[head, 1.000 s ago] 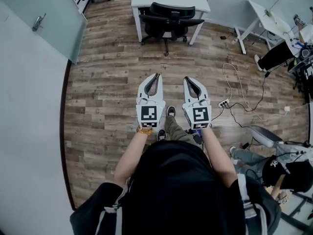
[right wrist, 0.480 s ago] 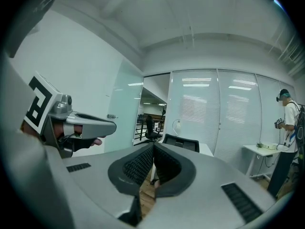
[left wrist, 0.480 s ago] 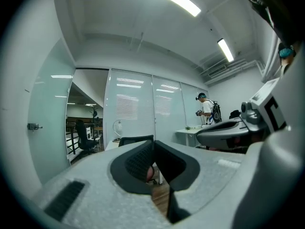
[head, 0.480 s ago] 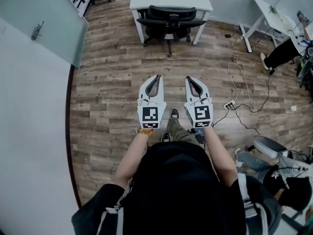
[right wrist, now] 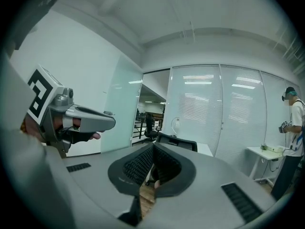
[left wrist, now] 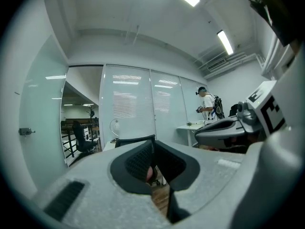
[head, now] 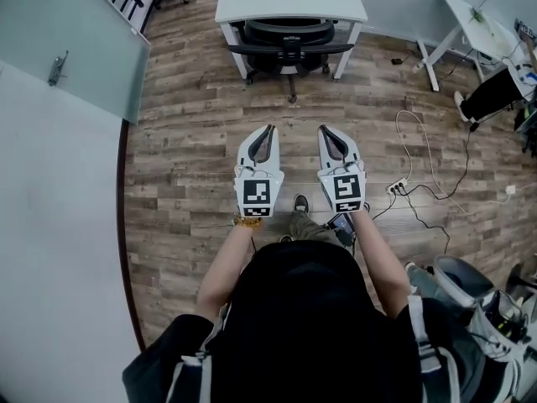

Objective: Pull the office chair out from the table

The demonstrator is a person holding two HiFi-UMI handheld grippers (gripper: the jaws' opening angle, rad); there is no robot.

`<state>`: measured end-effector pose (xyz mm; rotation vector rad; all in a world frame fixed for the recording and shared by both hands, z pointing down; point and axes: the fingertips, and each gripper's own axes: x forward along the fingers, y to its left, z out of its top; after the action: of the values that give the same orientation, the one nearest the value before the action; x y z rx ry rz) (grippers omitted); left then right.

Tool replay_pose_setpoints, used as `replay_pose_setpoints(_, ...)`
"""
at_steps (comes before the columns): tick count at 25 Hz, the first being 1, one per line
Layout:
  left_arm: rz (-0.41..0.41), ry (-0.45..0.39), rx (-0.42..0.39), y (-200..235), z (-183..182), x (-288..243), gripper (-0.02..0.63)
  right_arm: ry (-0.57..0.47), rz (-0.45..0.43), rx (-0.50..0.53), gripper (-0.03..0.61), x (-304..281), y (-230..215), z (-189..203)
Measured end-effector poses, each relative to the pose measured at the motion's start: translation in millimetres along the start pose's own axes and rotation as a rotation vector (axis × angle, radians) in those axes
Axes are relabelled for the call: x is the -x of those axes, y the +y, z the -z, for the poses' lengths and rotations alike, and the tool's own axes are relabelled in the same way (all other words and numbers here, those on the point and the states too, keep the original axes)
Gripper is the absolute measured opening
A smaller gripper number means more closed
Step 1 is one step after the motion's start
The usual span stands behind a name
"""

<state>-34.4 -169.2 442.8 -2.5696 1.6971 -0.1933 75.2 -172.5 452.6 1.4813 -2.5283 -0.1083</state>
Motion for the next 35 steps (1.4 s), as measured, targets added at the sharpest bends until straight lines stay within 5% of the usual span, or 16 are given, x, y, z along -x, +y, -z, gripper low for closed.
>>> replay_pose_setpoints(13,-0.028,-0.014,-0.184,17.2,-10.4,-111.0,0.032,0.015,-0.053,0.084,0.006,-87.8,-87.6,5.7)
replay_pose_setpoints(27,0.012,0.120,-0.221,97.1,53.7,-213.4,0.032,0.085,-0.174,0.211,0.008,-198.1,-123.1,29.2)
replay_pose_setpoints(35,0.121,0.184,-0.389,131.2,80.6,-266.3,0.034,0.154,-0.264,0.446,0.011,-259.3,-139.5,47.9)
